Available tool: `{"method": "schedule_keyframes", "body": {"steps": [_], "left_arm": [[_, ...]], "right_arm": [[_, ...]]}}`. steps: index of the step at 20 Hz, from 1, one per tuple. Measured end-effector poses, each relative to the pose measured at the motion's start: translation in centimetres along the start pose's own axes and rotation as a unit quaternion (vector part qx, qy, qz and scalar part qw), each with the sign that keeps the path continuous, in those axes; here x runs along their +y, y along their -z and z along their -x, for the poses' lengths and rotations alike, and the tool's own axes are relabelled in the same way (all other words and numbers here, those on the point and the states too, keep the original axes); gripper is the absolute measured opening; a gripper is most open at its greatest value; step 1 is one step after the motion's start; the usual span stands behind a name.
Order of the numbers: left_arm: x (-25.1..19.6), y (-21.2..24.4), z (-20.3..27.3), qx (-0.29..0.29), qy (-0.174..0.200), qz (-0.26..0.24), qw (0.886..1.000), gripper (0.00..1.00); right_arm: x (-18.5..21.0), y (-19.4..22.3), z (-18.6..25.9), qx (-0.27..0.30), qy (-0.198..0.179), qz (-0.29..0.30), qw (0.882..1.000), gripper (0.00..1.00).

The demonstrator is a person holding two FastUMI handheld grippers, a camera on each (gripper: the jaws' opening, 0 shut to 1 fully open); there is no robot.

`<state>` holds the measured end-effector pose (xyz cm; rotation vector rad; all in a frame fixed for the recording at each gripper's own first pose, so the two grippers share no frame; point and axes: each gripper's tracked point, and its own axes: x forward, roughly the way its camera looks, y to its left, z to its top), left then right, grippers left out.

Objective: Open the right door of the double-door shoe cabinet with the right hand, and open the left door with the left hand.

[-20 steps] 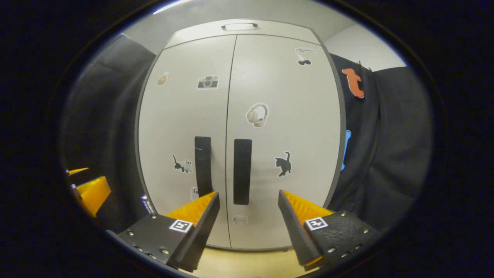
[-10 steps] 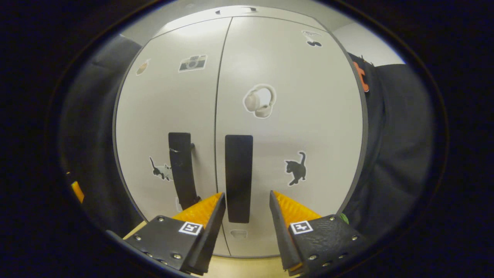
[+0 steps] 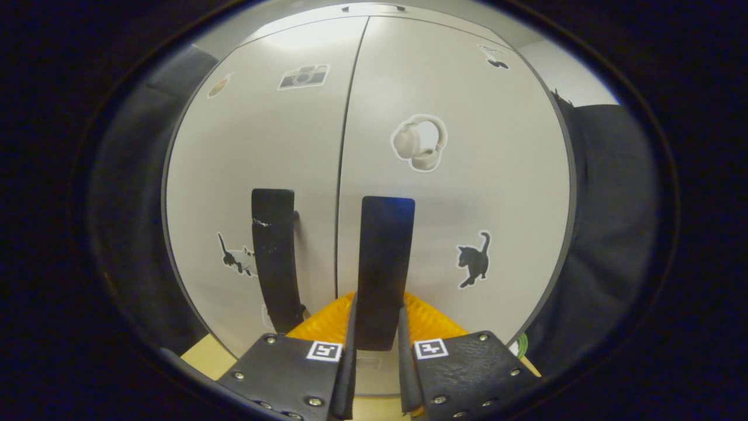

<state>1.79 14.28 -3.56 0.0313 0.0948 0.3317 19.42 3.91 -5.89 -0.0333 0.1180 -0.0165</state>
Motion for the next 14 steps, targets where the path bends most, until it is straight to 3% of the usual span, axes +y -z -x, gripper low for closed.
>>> {"method": "schedule_keyframes", "body": {"steps": [3,4,14], "left_arm": [[0.3,0.2,0.2,0.005,-0.002,0.002,1.0,0.96],[0.3,0.3,0.4,0.005,-0.002,0.003,1.0,0.96],[0.4,0.7,2.3,0.007,0.002,0.009,1.0,0.96]], "right_arm": [[0.0,0.0,-0.1,-0.005,-0.004,-0.012,1.0,0.3],[0.0,0.1,0.0,-0.002,-0.007,-0.014,1.0,0.23],[-0.2,-0.1,1.8,-0.009,-0.04,-0.012,0.999,0.23]]}}
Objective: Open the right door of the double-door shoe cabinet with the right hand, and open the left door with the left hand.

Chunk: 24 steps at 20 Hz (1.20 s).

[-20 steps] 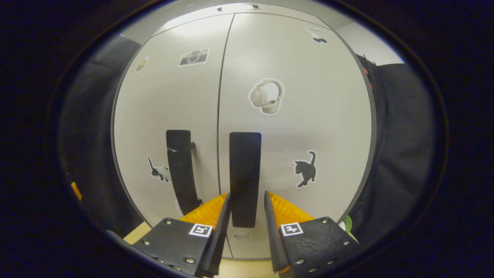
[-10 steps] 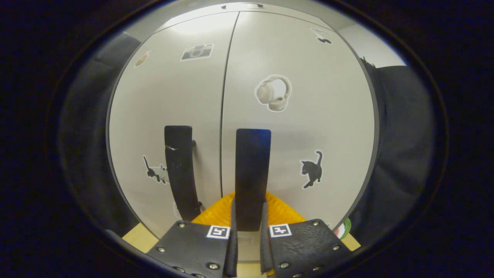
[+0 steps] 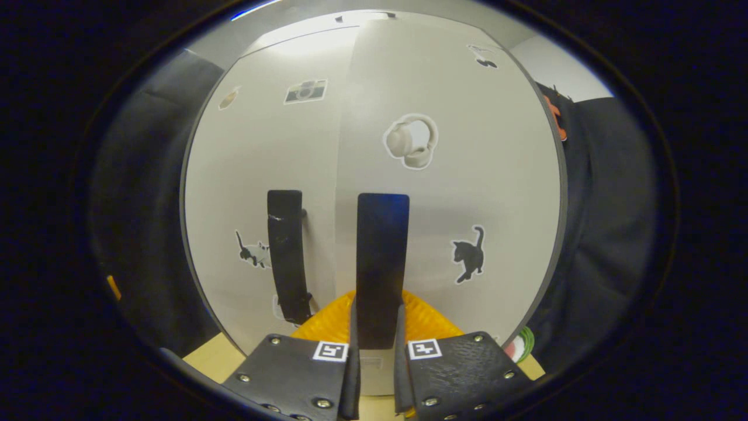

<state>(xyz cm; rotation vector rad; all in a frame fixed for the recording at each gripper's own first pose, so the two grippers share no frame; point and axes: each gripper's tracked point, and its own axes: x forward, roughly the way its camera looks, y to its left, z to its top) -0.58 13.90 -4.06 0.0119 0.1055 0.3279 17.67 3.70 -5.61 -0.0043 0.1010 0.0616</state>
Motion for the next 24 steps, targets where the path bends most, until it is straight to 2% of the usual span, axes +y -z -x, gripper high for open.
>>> {"method": "schedule_keyframes", "body": {"steps": [4,5,8,10,11,12,14,16,17,18,23,24], "left_arm": [[0.3,0.1,1.0,0.0,-0.001,0.0,1.0,0.96],[0.4,0.2,1.2,0.001,-0.002,-0.001,1.0,0.92],[0.9,0.4,2.1,0.004,-0.003,-0.004,1.0,0.96],[1.1,0.5,2.5,0.005,-0.004,-0.004,1.0,0.96],[1.1,0.5,2.7,0.005,-0.004,-0.004,1.0,0.92],[1.1,0.6,2.9,0.005,-0.004,-0.004,1.0,0.96],[0.9,0.8,3.1,0.007,-0.001,-0.004,1.0,0.96],[0.5,1.0,3.4,0.01,0.003,-0.006,1.0,0.96],[0.3,1.1,3.4,0.011,0.005,-0.006,1.0,1.0],[0.2,1.2,3.5,0.012,0.008,-0.007,1.0,0.96],[-0.7,1.5,3.8,0.018,0.014,-0.007,1.0,0.96],[-0.9,1.5,3.8,0.021,0.016,-0.007,1.0,0.92]], "right_arm": [[-0.1,-0.2,0.6,0.0,-0.023,0.008,1.0,0.23],[-0.1,-0.2,0.8,0.0,-0.029,0.007,1.0,0.23],[-0.4,0.0,1.0,-0.002,-0.05,-0.001,0.999,0.23],[-0.4,0.1,1.1,-0.006,-0.064,-0.001,0.998,0.23],[-0.5,0.1,1.2,-0.007,-0.071,-0.003,0.997,0.23],[-0.4,0.2,1.3,-0.008,-0.078,-0.006,0.997,0.23],[-0.5,0.2,1.5,-0.01,-0.09,-0.006,0.996,0.23],[-0.6,0.3,1.9,-0.012,-0.097,-0.005,0.995,0.23],[-0.7,0.4,2.0,-0.013,-0.1,-0.005,0.995,0.23],[-0.7,0.4,2.3,-0.013,-0.104,-0.006,0.994,0.24],[-1.0,0.3,2.6,-0.014,-0.12,-0.014,0.993,0.23],[-0.9,0.5,2.5,-0.014,-0.122,-0.01,0.992,0.15]]}}
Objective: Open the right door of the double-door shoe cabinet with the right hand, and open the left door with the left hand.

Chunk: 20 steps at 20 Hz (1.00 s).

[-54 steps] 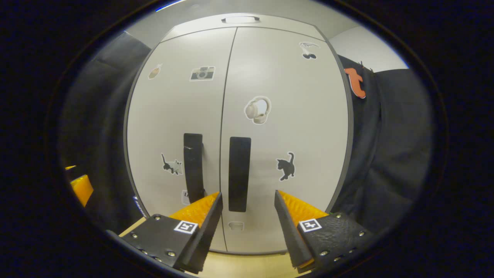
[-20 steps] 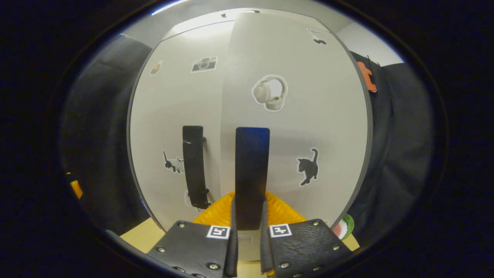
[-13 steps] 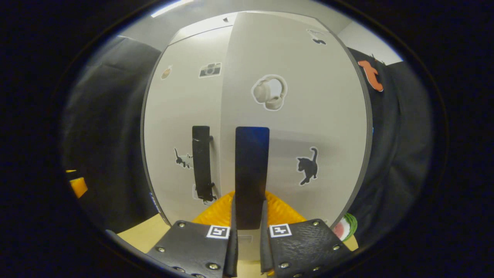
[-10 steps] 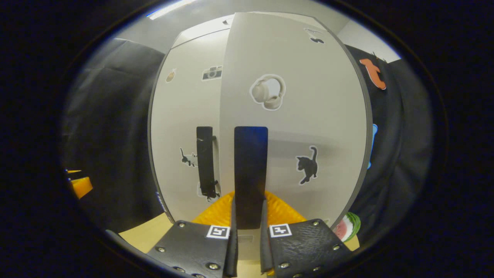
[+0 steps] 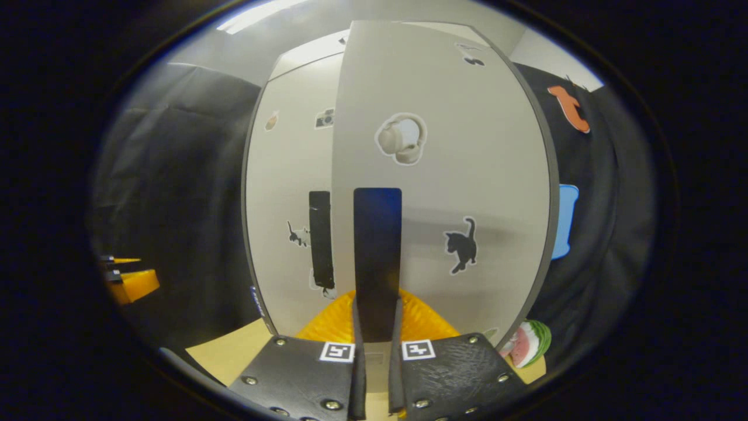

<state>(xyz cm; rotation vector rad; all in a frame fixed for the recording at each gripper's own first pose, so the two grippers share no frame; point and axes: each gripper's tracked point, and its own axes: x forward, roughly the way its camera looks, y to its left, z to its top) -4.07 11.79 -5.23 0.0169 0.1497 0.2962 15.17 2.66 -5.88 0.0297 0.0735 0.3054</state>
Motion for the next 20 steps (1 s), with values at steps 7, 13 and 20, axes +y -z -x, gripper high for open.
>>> {"method": "schedule_keyframes", "body": {"steps": [7,13,20], "left_arm": [[-1.1,0.2,0.2,0.0,0.0,-0.007,1.0,0.92],[-3.1,0.1,0.6,-0.001,0.001,0.008,1.0,0.96],[-6.4,1.0,1.8,0.007,0.0,0.016,1.0,0.96]], "right_arm": [[-0.1,0.1,0.8,-0.006,-0.031,0.001,1.0,0.15],[-0.6,0.0,1.8,-0.017,-0.084,0.005,0.996,0.15],[-1.2,0.2,3.2,-0.012,-0.133,-0.001,0.991,0.15]]}}
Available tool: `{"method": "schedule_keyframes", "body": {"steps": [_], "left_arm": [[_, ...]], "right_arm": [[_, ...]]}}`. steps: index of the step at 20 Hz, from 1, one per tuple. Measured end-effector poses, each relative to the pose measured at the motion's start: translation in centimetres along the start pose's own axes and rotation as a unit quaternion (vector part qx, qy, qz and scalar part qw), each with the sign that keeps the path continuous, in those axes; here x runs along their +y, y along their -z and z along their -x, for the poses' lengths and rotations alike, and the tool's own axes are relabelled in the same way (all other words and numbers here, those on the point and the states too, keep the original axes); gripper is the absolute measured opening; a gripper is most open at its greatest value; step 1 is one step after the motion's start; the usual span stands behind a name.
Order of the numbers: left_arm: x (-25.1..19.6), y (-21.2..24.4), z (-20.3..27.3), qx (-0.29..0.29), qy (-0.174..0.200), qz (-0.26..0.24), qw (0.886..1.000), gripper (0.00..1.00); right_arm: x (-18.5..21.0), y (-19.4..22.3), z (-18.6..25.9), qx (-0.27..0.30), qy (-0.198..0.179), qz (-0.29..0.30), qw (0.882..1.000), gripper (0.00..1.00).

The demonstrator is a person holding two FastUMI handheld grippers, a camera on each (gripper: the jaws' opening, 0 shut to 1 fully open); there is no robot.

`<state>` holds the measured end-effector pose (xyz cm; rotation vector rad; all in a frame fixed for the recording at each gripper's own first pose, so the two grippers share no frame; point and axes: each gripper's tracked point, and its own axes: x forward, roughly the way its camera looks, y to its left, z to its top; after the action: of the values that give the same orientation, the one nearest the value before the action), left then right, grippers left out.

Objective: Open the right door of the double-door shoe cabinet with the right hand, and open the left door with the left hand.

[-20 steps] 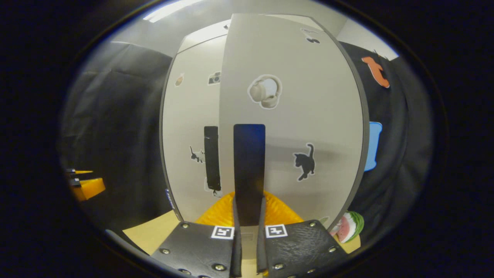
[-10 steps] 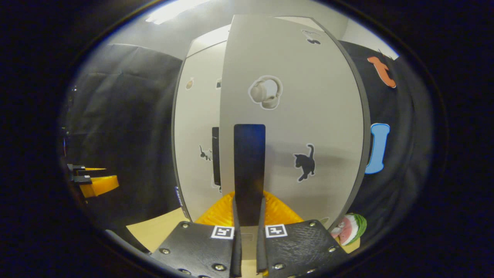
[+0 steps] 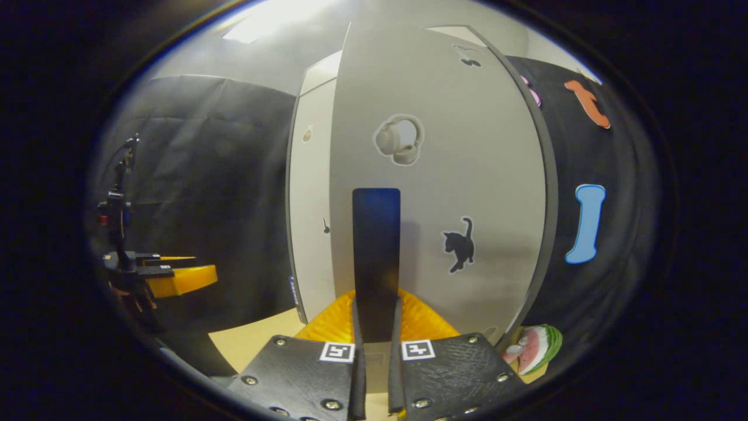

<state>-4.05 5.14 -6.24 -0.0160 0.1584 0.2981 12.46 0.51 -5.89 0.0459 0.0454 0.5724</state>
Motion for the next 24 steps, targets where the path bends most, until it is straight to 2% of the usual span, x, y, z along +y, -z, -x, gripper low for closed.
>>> {"method": "schedule_keyframes", "body": {"steps": [1,4,5,6,10,11,12,14,15,17,23,24], "left_arm": [[-0.4,0.0,0.2,0.0,-0.001,-0.001,1.0,0.92],[-1.7,0.1,0.9,-0.002,-0.001,0.004,1.0,0.92],[-2.1,0.1,1.1,-0.003,0.0,0.006,1.0,0.96],[-2.6,0.1,1.2,-0.003,0.003,0.007,1.0,0.92],[-4.5,0.6,2.2,-0.001,0.01,0.004,1.0,0.92],[-4.9,0.8,2.5,0.003,0.013,0.004,1.0,0.96],[-5.3,1.0,2.9,0.004,0.015,0.005,1.0,0.96],[-5.7,1.1,3.4,0.005,0.015,0.004,1.0,0.96],[-6.0,1.2,3.6,0.005,0.015,0.005,1.0,0.92],[-6.8,1.5,3.9,0.009,0.022,0.007,1.0,0.96],[-7.7,1.7,4.8,0.01,0.031,-0.002,0.999,0.92],[-7.8,1.8,4.9,0.011,0.03,-0.003,0.999,0.96]], "right_arm": [[0.0,-0.1,0.3,0.0,-0.007,-0.003,1.0,0.15],[-0.6,0.0,1.3,-0.003,-0.021,-0.014,1.0,0.15],[-0.8,-0.1,1.7,-0.004,-0.024,-0.017,1.0,0.15],[-0.9,-0.1,2.0,-0.004,-0.025,-0.019,1.0,0.15],[-1.6,0.1,3.2,-0.008,-0.022,-0.023,0.999,0.15],[-1.9,0.0,3.5,-0.009,-0.02,-0.024,0.999,0.15],[-2.1,0.0,3.7,-0.009,-0.018,-0.026,0.999,0.15],[-2.7,0.0,4.4,-0.012,-0.011,-0.035,0.999,0.15],[-3.0,0.0,4.7,-0.013,-0.006,-0.037,0.999,0.15],[-3.2,0.1,5.2,-0.016,0.005,-0.036,0.999,0.15],[-4.7,0.5,7.3,-0.023,0.053,-0.043,0.997,0.15],[-4.9,0.7,7.7,-0.023,0.066,-0.041,0.997,0.14]]}}
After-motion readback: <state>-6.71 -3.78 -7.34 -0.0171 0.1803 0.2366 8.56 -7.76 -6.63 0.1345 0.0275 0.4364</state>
